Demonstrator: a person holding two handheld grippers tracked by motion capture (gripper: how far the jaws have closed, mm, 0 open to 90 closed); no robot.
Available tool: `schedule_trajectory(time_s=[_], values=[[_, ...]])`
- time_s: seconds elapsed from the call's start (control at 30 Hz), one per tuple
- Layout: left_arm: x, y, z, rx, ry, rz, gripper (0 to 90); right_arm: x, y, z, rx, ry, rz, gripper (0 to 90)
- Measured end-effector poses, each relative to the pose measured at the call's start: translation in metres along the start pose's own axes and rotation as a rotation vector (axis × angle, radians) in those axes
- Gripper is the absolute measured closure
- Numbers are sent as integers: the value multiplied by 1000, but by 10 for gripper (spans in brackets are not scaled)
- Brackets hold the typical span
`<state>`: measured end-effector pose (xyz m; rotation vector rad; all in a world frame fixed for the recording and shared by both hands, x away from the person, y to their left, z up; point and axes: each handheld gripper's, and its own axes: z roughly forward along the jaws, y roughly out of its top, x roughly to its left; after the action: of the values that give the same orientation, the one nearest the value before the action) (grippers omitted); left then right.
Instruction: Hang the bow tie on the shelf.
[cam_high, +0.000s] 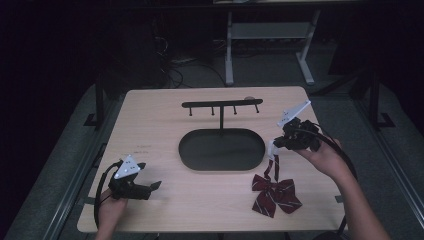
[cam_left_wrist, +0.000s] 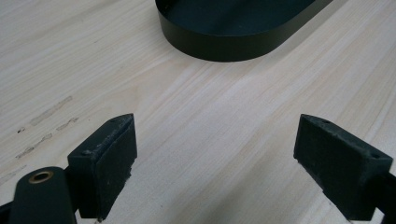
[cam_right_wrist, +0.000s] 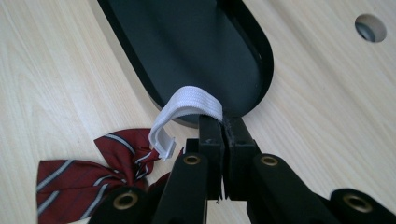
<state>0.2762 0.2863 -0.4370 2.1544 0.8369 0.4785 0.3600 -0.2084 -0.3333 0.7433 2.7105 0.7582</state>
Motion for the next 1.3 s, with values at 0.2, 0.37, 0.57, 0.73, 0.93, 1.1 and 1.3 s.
schedule_trajectory(time_s=[0.2,0.37,0.57,0.73,0.93,1.1,1.3], values=[[0,0,0,-5,0,-5,132,4,10,-10,-10,-7,-9,876],[0,0,0,-1,0,2,132,8,19,-20,-25,-19,-26,879],[0,0,0,-6,0,-3,132,10,30,-29,-43,-29,-41,879],[0,0,0,-6,0,-2,132,10,43,-39,-53,-42,-49,879],[0,0,0,-5,-1,-2,132,5,55,-49,-72,-52,-47,879],[0,0,1,-7,-2,-2,132,3,63,-53,-74,-58,-42,879],[0,0,1,-7,-4,-2,132,-5,77,-54,-67,-71,-38,879]])
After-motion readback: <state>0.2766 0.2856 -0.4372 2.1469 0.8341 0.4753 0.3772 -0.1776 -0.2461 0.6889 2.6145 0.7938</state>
